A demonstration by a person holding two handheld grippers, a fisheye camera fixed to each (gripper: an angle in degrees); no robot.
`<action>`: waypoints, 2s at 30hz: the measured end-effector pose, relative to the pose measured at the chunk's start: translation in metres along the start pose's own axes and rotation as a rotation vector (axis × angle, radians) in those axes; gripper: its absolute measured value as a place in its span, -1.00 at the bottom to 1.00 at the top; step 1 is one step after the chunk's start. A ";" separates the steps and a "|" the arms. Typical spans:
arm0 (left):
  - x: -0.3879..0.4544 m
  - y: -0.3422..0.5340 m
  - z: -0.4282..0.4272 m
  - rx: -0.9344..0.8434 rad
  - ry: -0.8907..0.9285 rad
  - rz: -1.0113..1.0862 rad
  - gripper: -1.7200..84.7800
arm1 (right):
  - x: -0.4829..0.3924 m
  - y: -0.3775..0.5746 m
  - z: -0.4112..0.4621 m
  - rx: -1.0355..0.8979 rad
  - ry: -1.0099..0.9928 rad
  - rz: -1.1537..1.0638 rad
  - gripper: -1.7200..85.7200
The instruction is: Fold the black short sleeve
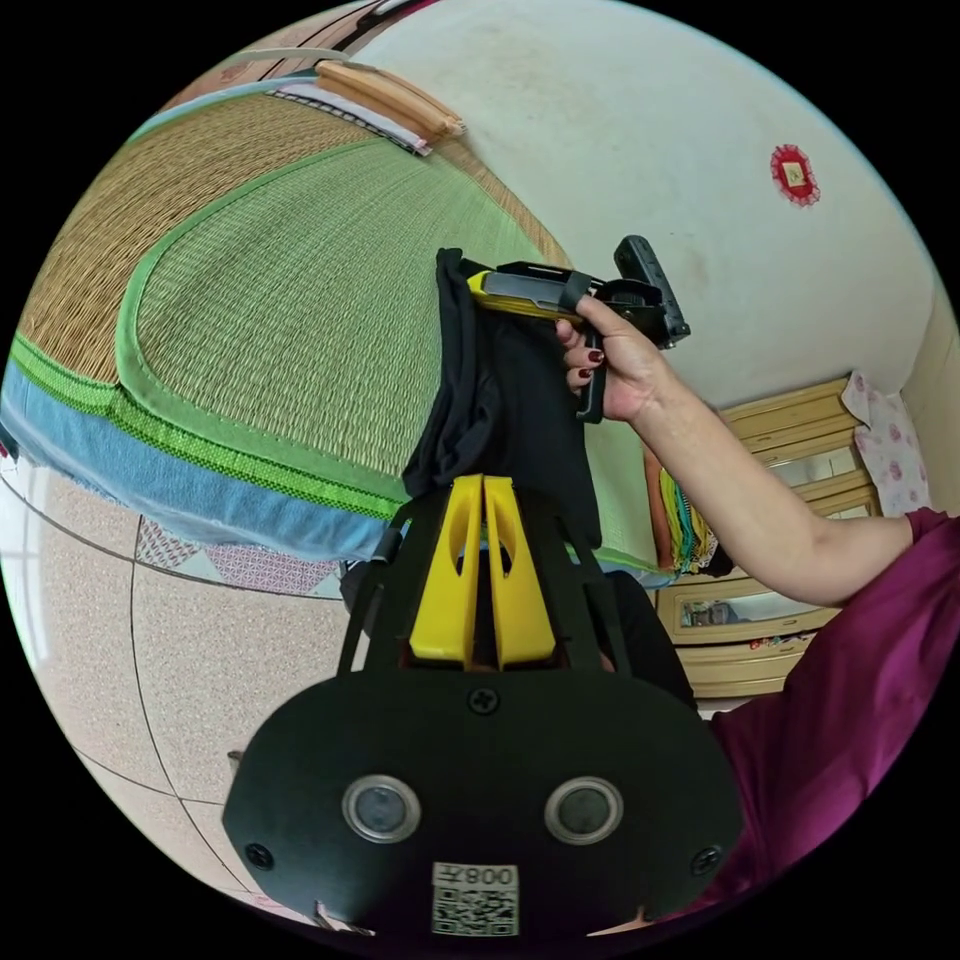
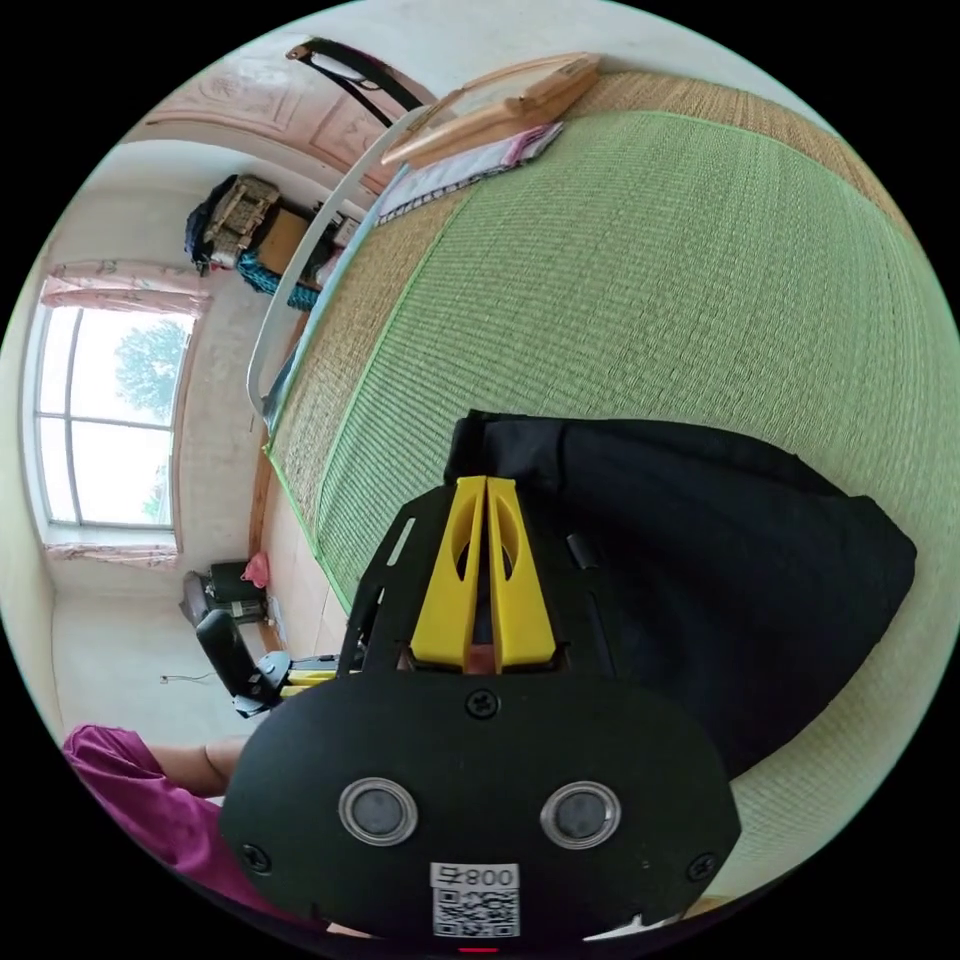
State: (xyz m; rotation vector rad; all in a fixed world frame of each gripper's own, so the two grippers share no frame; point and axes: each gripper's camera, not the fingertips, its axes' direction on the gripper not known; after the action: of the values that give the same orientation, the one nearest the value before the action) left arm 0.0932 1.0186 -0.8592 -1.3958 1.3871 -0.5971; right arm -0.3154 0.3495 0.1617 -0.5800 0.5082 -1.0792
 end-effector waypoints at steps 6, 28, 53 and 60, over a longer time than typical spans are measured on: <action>0.007 -0.005 -0.001 -0.007 -0.023 0.022 -0.96 | -0.002 0.014 -0.049 0.130 0.074 -0.018 -0.96; 0.033 -0.020 -0.019 0.014 -0.060 0.026 -0.96 | -0.018 0.176 -0.144 0.036 0.283 -0.111 -0.82; 0.026 -0.019 -0.025 -0.021 -0.023 -0.133 -0.96 | -0.049 0.340 -0.123 -0.030 0.482 -0.211 -0.93; 0.039 -0.017 -0.052 0.026 -0.024 -0.110 -0.96 | -0.034 0.361 -0.139 -0.026 0.399 -0.205 -0.95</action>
State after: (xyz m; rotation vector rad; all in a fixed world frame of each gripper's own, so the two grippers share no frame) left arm 0.0624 0.9629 -0.8378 -1.4609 1.2849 -0.6656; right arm -0.1788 0.4824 -0.1772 -0.4457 0.8238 -1.3956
